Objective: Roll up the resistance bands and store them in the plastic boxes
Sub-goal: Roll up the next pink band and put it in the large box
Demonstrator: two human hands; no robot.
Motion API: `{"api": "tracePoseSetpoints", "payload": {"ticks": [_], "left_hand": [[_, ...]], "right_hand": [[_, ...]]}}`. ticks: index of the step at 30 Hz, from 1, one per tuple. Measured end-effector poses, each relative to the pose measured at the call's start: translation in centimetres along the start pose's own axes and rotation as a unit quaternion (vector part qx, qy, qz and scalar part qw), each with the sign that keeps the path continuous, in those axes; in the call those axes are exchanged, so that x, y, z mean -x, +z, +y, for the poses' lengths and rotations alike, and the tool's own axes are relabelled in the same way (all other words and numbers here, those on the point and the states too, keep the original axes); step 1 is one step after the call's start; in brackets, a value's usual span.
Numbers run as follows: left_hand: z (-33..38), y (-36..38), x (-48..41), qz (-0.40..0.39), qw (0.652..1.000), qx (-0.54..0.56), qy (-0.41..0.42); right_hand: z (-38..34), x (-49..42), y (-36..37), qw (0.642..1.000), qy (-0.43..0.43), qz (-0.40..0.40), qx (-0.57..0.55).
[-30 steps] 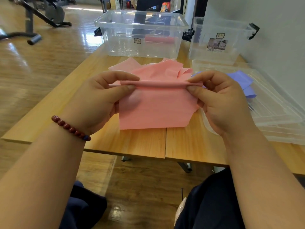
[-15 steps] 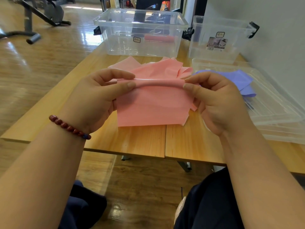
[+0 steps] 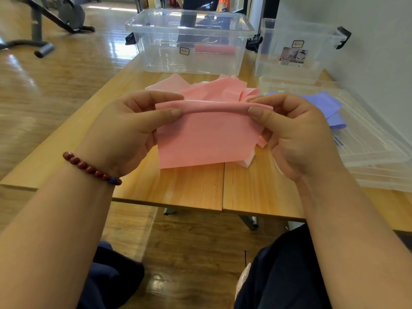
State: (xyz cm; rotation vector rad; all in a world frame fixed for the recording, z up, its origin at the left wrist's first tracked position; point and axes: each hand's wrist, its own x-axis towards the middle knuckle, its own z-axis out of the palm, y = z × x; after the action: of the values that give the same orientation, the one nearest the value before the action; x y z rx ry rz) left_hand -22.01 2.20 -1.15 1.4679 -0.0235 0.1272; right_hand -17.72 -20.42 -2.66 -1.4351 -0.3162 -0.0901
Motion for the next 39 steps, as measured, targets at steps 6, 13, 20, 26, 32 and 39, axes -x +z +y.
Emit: {"api": "tracePoseSetpoints", "payload": {"ticks": [6,13,20,26,32,39], "left_hand": [[-0.2,-0.1,-0.1,-0.005,1.000,-0.007,0.007],[-0.2,-0.1,0.0,-0.001,0.997,-0.070,0.012],[0.0,0.0,0.1,-0.022,0.999,-0.025,-0.002],[0.0,0.1,0.2,-0.009,1.000,-0.021,0.000],[-0.3,0.2,0.1,0.019,0.999,-0.042,0.015],[-0.4,0.4,0.1,0.024,0.998,-0.059,0.024]], "right_hand": [[-0.2,0.4,0.2,0.996,-0.039,-0.017,0.080],[-0.1,0.0,-0.6,0.994,-0.071,-0.037,0.073],[0.4,-0.2,-0.8,0.992,-0.104,-0.033,0.067],[0.7,-0.2,-0.6,0.992,-0.108,-0.007,0.062],[0.7,0.0,-0.4,0.993,-0.075,-0.021,0.083],[0.2,0.5,0.4,0.998,0.002,-0.066,-0.019]]}}
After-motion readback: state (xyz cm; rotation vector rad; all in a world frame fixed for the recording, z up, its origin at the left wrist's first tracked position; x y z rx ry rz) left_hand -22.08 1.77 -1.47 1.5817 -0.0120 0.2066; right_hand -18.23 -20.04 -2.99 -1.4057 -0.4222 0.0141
